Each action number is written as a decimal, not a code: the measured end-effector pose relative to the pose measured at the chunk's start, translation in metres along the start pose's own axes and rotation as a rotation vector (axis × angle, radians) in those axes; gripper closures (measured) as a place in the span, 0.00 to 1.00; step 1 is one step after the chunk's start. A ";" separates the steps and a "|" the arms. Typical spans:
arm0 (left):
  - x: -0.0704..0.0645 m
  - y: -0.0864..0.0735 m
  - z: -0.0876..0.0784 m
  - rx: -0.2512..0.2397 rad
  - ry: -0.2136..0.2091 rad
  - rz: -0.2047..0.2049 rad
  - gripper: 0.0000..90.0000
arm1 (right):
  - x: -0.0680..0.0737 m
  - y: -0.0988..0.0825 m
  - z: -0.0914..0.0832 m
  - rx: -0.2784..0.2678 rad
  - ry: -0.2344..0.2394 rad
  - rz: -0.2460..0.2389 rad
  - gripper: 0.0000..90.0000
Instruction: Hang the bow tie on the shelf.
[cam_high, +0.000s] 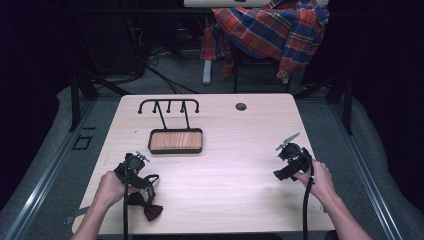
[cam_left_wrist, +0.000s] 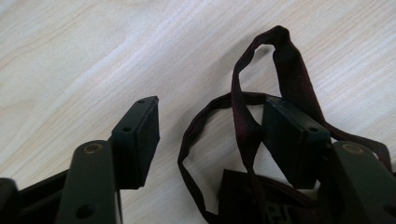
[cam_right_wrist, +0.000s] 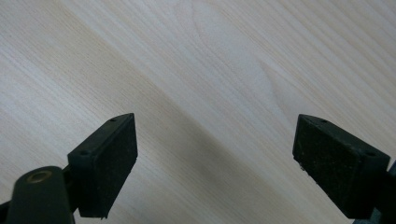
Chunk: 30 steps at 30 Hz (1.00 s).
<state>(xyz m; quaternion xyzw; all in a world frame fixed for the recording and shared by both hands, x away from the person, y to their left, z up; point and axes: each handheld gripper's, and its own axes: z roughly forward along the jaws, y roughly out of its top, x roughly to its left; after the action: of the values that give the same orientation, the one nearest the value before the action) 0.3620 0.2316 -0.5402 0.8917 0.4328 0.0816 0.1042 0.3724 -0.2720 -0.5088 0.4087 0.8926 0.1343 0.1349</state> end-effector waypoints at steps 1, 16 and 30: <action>0.000 0.000 0.000 0.000 0.000 0.000 0.47 | 0.000 0.000 0.000 0.000 0.000 0.000 0.15; 0.001 -0.004 0.004 -0.041 -0.037 0.013 0.74 | 0.000 0.000 0.000 0.011 -0.007 -0.005 0.15; 0.000 -0.006 0.005 -0.027 -0.036 0.037 0.97 | 0.000 0.000 0.000 0.010 -0.009 -0.005 0.15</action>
<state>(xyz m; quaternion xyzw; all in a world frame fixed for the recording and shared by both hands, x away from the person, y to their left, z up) 0.3589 0.2349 -0.5465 0.8994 0.4133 0.0732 0.1225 0.3723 -0.2721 -0.5084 0.4075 0.8938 0.1276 0.1372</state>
